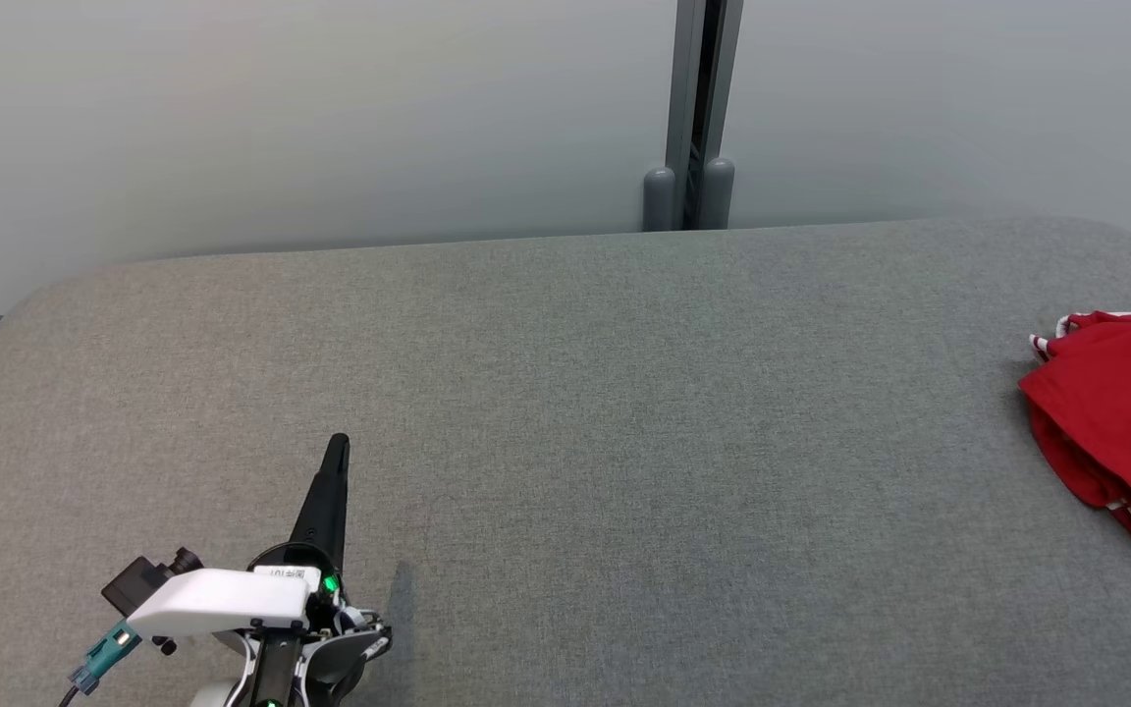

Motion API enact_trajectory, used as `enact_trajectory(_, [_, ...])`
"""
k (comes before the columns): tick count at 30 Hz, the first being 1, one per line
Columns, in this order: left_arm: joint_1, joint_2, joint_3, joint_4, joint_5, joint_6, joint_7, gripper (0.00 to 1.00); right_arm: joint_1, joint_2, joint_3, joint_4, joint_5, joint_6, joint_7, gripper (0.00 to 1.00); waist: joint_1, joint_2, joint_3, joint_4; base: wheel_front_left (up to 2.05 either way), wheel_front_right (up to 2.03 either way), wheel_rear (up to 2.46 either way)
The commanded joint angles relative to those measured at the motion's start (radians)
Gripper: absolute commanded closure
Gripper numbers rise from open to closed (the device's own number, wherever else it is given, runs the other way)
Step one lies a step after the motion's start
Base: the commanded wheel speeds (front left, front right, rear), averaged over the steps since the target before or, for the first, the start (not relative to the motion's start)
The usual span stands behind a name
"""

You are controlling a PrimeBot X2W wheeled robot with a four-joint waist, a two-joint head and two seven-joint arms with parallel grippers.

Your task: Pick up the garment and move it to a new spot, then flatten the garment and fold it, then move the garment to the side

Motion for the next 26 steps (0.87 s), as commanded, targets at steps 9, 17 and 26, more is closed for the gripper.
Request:
enact_trajectory(9, [-0.014,0.006,0.000,0.001,-0.004,-0.009,0.003,1.00,0.007,-0.010,0.002,-0.006,0.005,0.000,-0.005,1.00,0.0000,0.0000,0.000,0.000,0.00,0.00,0.00])
enact_trajectory(17, [-0.014,0.006,0.000,0.001,-0.004,-0.009,0.003,1.00,0.008,-0.012,0.005,-0.006,0.008,0.000,-0.007,1.00,0.0000,0.0000,0.000,0.000,0.00,0.00,0.00])
enact_trajectory(26, [-0.014,0.006,0.000,0.001,-0.004,-0.009,0.003,1.00,0.009,-0.014,0.007,-0.006,0.009,0.000,-0.009,1.00,0.0000,0.0000,0.000,0.000,0.00,0.00,0.00])
